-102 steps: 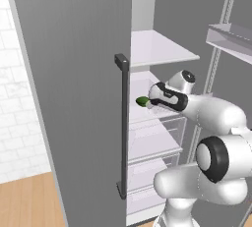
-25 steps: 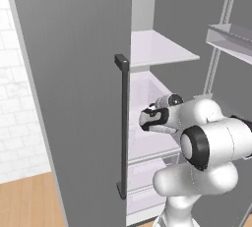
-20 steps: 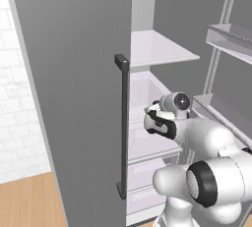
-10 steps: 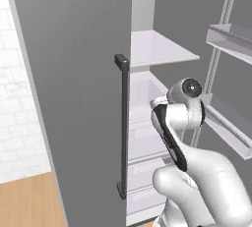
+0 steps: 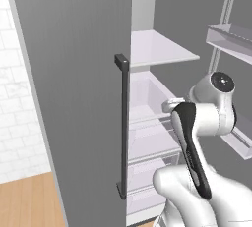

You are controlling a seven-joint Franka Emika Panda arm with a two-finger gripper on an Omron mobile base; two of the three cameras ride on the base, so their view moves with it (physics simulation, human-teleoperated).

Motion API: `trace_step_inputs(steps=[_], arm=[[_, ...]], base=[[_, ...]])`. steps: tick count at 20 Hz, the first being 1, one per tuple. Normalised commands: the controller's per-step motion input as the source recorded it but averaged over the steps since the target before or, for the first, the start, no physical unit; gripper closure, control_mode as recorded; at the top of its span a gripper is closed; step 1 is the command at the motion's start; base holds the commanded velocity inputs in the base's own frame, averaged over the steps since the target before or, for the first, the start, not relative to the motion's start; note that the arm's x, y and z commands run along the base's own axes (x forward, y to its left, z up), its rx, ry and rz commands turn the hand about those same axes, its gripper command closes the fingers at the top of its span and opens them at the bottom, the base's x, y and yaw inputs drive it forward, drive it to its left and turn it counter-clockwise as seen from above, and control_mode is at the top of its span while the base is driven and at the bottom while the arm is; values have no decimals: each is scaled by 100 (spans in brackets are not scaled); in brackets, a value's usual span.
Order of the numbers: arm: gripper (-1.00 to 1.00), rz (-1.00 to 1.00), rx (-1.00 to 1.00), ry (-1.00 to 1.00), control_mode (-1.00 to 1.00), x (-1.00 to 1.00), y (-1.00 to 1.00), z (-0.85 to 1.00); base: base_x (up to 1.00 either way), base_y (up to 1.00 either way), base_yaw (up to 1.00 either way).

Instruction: Place one avocado and one chicken drumstick in each tupperware on the nearby counter, to pack two identical lunches.

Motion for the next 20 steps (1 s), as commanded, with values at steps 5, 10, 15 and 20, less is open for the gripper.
trace_step_inputs(steps=[5, 10, 15, 20], arm=[[100, -8, 0, 23, -100, -85, 29, 0], [100, -1, 0, 3, -100, -56, -9, -11], [100, 0, 0, 0, -100, -14, -4, -22], [100, 0, 0, 0, -100, -7, 1, 0]], base=[[0, 0, 0], [0, 0, 0], [0, 0, 0], [0, 0, 0]])
